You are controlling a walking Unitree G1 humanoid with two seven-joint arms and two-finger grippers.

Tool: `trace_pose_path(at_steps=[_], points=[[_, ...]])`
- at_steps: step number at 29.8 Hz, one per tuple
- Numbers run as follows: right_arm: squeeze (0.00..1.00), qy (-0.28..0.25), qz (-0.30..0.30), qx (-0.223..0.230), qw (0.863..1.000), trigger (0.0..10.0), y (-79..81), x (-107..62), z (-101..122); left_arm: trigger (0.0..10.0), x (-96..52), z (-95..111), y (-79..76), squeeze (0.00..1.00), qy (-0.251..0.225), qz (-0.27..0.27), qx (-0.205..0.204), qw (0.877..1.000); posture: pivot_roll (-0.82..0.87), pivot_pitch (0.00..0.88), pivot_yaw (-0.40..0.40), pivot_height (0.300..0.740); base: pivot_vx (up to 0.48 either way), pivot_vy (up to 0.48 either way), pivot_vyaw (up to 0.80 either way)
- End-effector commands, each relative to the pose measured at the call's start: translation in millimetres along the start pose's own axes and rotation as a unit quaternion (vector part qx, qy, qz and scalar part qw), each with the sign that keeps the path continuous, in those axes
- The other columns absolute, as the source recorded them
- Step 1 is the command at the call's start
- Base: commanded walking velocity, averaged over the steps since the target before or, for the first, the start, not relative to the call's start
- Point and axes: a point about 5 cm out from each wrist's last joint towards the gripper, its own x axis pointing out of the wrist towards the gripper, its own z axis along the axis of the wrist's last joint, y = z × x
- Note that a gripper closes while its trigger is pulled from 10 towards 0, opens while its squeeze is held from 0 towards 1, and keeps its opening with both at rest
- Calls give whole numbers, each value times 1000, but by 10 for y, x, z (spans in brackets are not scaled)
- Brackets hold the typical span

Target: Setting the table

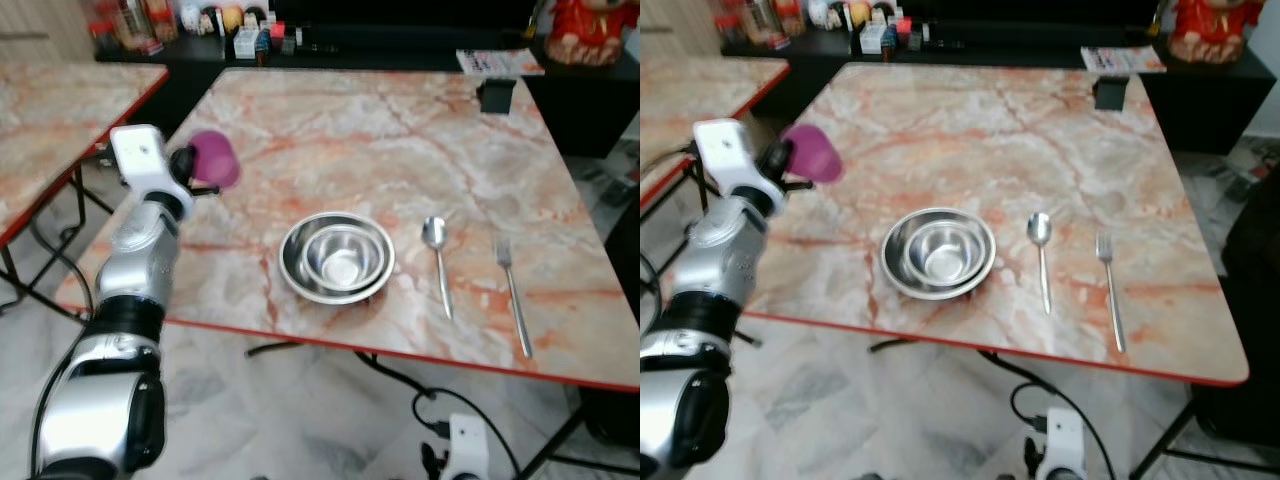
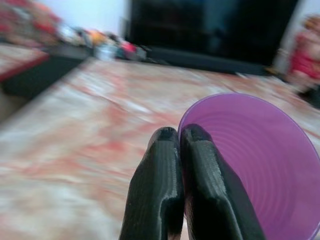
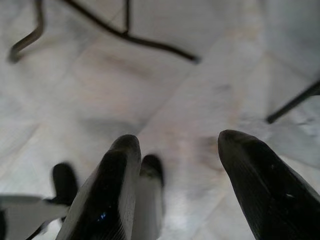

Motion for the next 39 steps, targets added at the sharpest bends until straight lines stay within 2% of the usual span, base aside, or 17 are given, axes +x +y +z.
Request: trace_pose_path(at_steps=[1,6,9,13,19,26,34,39], points=[[0,9,4,7,1000,10000,34,-9,-55,10000,1,31,28,0,9,-4,-14,1000,4,120,-9,740,0,0,0],[0,9,4,5,1000,10000,32,-8,-52,10000,37,29,25,0,30,7,-7,1000,6,117,-11,740,0,0,0],[0,7,5,2,1000,10000,29,-4,-33,10000,149,59,-41,0,59,16,7,998,6,114,-12,740,0,0,0],[0,5,5,3,1000,10000,30,0,-18,10000,197,-22,-139,0,94,6,43,995,-7,113,-12,740,0,0,0],[0,7,0,6,1000,10000,-8,-9,-44,10000,223,-127,-185,0,153,19,50,987,-10,112,-12,740,0,0,0],[0,9,-1,8,1000,10000,-12,-13,-58,10000,237,-141,-193,0,157,15,63,986,-9,110,-12,740,0,0,0],[0,9,3,6,1000,10000,17,-9,-51,10000,241,-198,-261,0,149,7,20,989,-2,109,-11,740,0,0,0],[0,9,4,5,1000,10000,28,-9,-52,10000,229,-257,-300,0,153,2,30,988,-9,111,-8,740,0,0,0]])
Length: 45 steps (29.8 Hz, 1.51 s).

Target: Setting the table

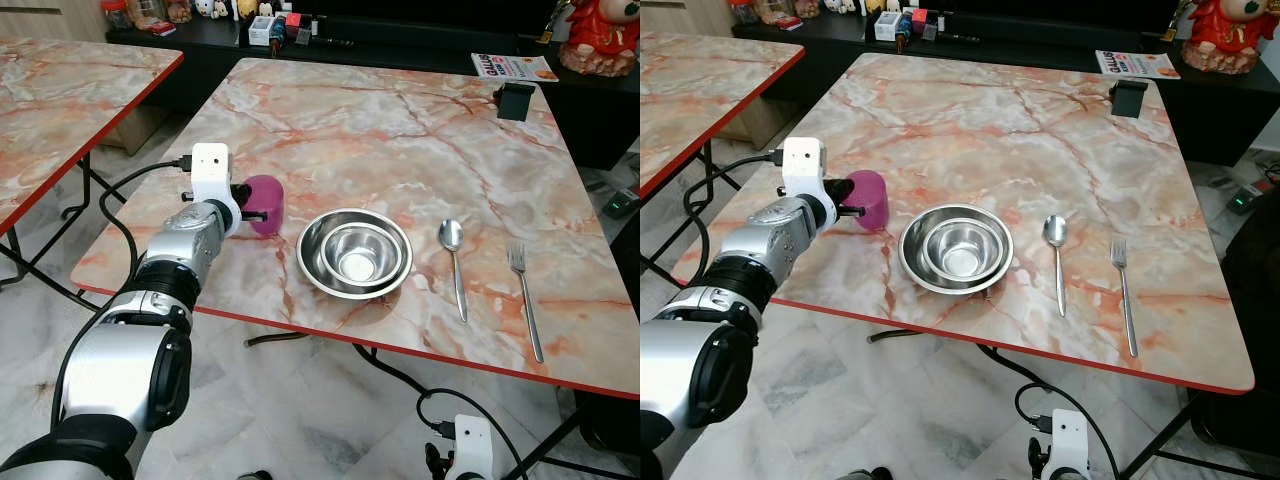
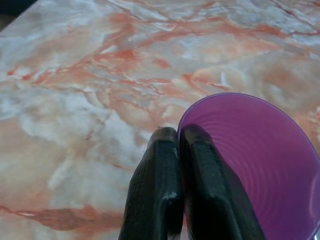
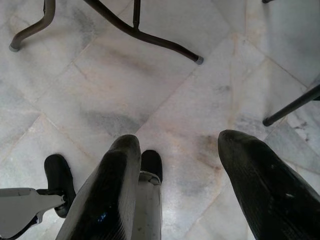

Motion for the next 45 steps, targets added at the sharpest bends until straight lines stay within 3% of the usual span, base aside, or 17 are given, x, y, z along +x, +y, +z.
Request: trace_pose_path(at_steps=[1,5,6,9,10,11,12,13,14,33,35,45], points=[[0,8,0,6,1000,10000,5,-10,-50,10000,15,32,-56,0,-9,-5,3,1000,-11,111,-9,740,0,0,0],[0,9,0,5,1000,10000,9,-10,-55,10000,19,39,-72,0,-14,-1,13,1000,-10,114,-9,740,0,0,0],[0,10,-1,5,1000,10000,4,-11,-58,10000,20,50,-71,137,-16,-1,9,1000,-10,113,-9,740,0,0,0],[0,11,-2,5,1000,10000,-1,-13,-65,10000,21,62,-68,173,-18,1,7,1000,-11,115,-6,740,0,0,0],[0,11,-3,6,1000,10000,-9,-14,-66,10000,22,56,-72,231,-17,-2,3,1000,-12,115,-6,740,0,0,0],[0,11,-4,7,1000,10000,-12,-15,-67,10000,23,53,-73,447,-17,-2,3,1000,-13,117,-6,740,0,0,0],[0,11,-4,7,1000,10000,-13,-15,-68,10000,23,51,-74,447,-17,-2,4,1000,-13,117,-6,740,0,0,0],[0,11,-4,7,1000,10000,-13,-16,-71,10000,23,46,-75,757,-17,-2,5,1000,-13,117,-6,740,0,0,0],[0,11,-4,8,1000,10000,-13,-16,-72,10000,23,42,-78,1000,-16,-2,6,1000,-13,117,-6,740,0,0,0],[0,12,-6,6,1000,10000,-24,-21,-86,10000,11,-11,-17,1000,-12,11,-2,1000,-11,122,-10,740,0,0,0],[0,12,-5,6,1000,10000,-24,-21,-85,10000,8,-9,-2,0,-16,19,-2,1000,-10,122,-11,740,0,0,0],[0,0,-8,13,1000,10000,-31,-13,-37,10000,-30,152,144,0,-58,50,28,997,-1,120,-15,740,0,0,0]])
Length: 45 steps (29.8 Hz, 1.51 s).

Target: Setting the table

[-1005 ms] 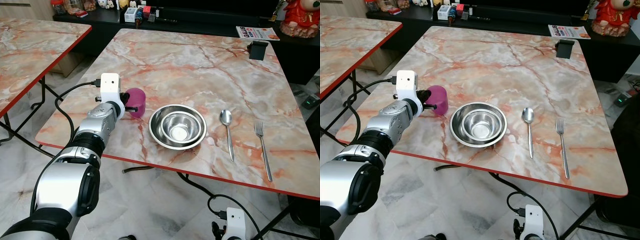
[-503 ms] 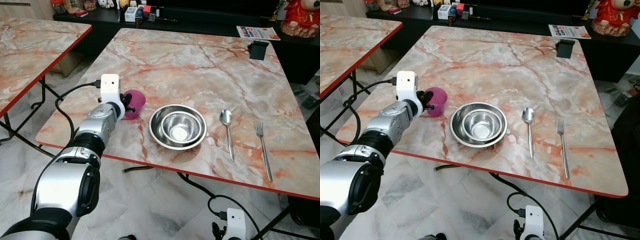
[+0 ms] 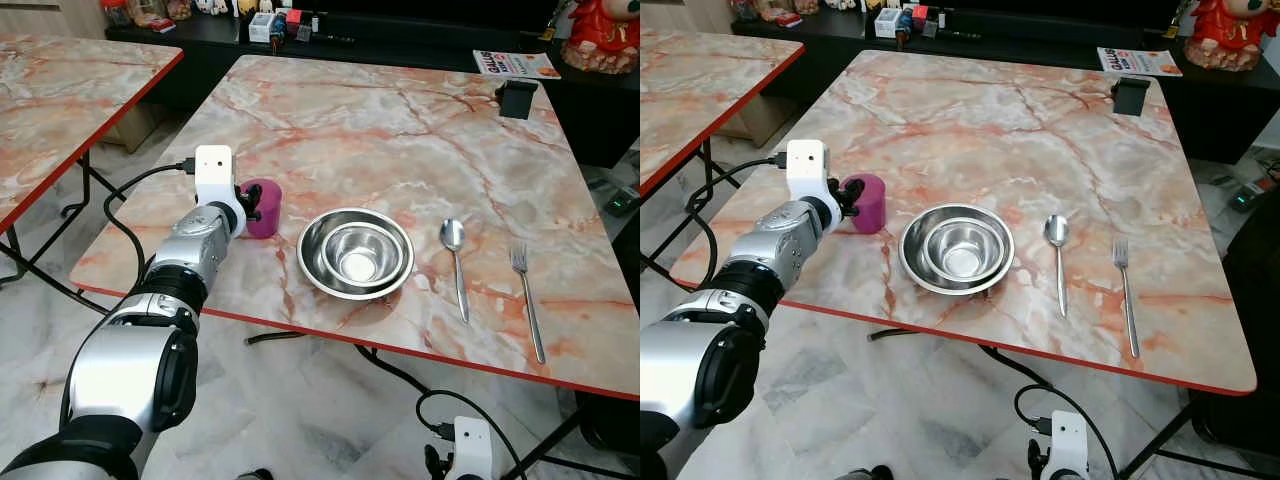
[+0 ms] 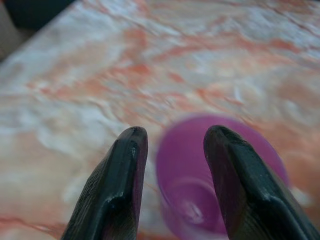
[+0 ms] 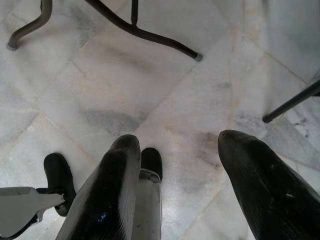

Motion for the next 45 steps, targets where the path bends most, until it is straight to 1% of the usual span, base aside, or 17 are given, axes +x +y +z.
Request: trace_pose_path(at_steps=[1,9,13,14,16,18,22,30,32,36,38,39,40,41,42,44,45], points=[[0,-1,-4,9,1000,10000,-21,-6,-16,10000,-6,90,47,0,-23,10,30,999,-1,120,-15,740,0,0,0],[0,-6,-3,9,1000,10000,-6,0,12,10000,-91,449,232,0,-127,43,72,988,4,121,-14,740,0,0,0],[0,-7,-5,11,1000,10000,-8,-4,0,10000,-257,565,620,0,-170,127,115,971,11,128,-9,740,0,0,0],[0,-6,-5,11,1000,10000,-9,-7,-12,10000,-374,569,879,0,-177,174,143,958,13,128,-10,740,0,0,0],[0,-5,-5,11,1000,10000,-9,-8,-16,10000,-420,570,974,0,-179,192,152,953,13,128,-10,740,0,0,0],[0,-5,-4,10,1000,10000,-5,-9,-22,10000,-558,536,1271,0,-167,253,171,937,24,128,-11,740,0,0,0],[0,-4,-1,7,1000,10000,16,-9,-26,10000,-992,157,1971,0,-54,395,301,866,35,129,-8,740,0,0,0],[0,-4,3,6,1000,10000,49,-5,-19,10000,-1583,-739,2388,0,119,485,348,793,36,126,-3,740,0,0,0],[0,-4,4,6,1000,10000,54,-5,-21,10000,-1722,-1007,2406,0,160,499,303,796,35,118,1,740,0,0,0],[0,-3,4,5,1000,10000,56,-6,-25,10000,-1831,-1298,2354,0,213,489,292,794,29,111,4,740,0,0,0],[0,-2,3,6,1000,10000,49,-6,-26,10000,-1894,-1602,2232,0,257,464,238,814,18,105,7,740,0,0,0],[0,-3,1,7,1000,10000,38,-5,-23,10000,-1869,-1822,2061,0,281,417,192,843,18,103,8,740,0,0,0],[0,-3,1,7,1000,10000,38,-5,-23,10000,-1869,-1822,2061,0,281,417,192,843,18,103,8,740,0,0,0],[0,-3,0,7,1000,10000,30,-5,-19,10000,-1751,-2034,1761,0,284,326,139,891,16,95,8,740,0,0,0],[0,-3,-1,7,1000,10000,28,-5,-18,10000,-1694,-2132,1589,0,293,265,135,909,14,92,7,740,0,0,0],[0,-3,-1,6,1000,10000,22,-4,-14,10000,-1635,-2359,1193,0,328,130,175,919,12,89,6,740,0,0,0],[0,-3,-1,6,1000,10000,20,-3,-12,10000,-1631,-2378,1153,0,328,121,181,919,12,89,6,740,0,0,0]])
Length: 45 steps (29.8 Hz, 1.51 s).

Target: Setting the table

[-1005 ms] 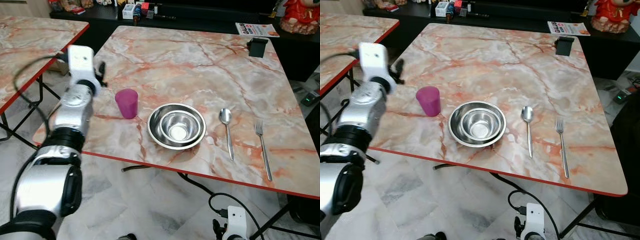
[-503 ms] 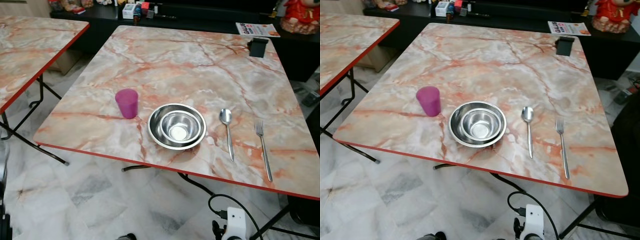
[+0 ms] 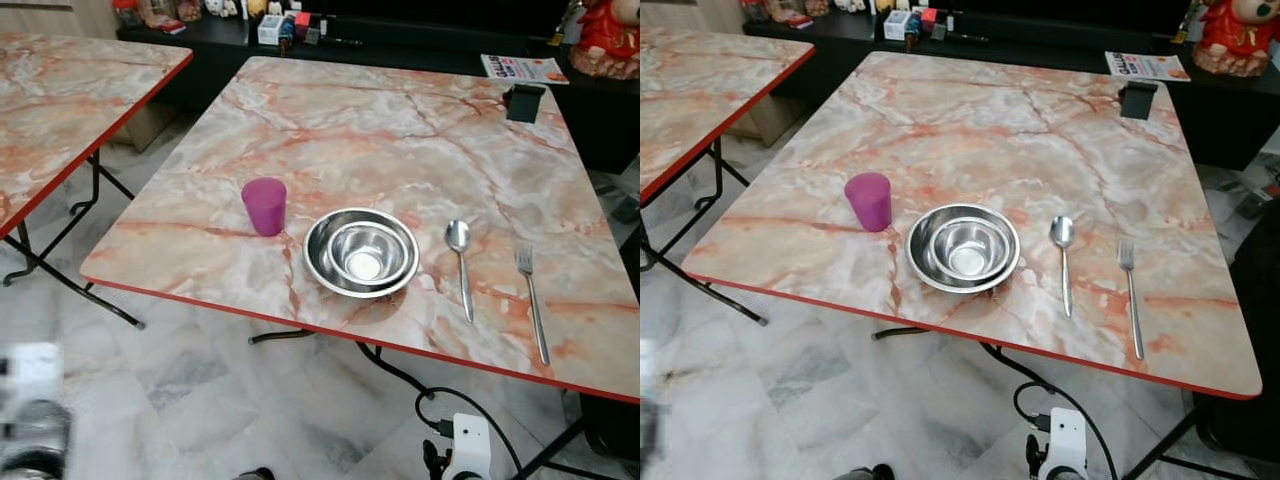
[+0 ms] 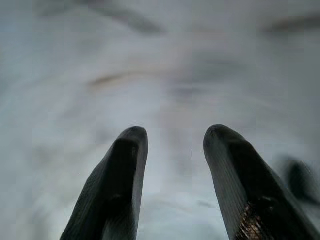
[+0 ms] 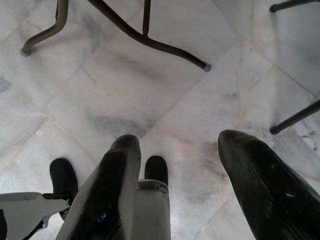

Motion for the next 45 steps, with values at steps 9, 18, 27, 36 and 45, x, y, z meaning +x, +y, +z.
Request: trace_pose_path(at_steps=[9,18,27,36,45], points=[[0,13,-15,5,1000,10000,-65,-17,-64,10000,-101,-187,-716,0,30,-122,-12,992,-20,69,4,740,0,0,0],[0,11,-26,11,1000,10000,-142,-26,-65,10000,-172,-390,-808,0,64,-119,-53,989,-47,39,6,740,0,0,0],[0,10,-40,23,999,10000,-204,-31,-64,10000,-177,-397,-800,0,58,-117,-66,989,-39,44,4,740,0,0,0],[0,7,-39,28,999,10000,-169,-29,-63,10000,-189,-460,-760,0,67,-104,-66,990,-38,69,5,740,0,323,-356],[0,9,-33,30,999,10000,-126,-24,-63,10000,-187,-461,-747,0,66,-98,-72,990,-36,86,9,740,0,465,0]])
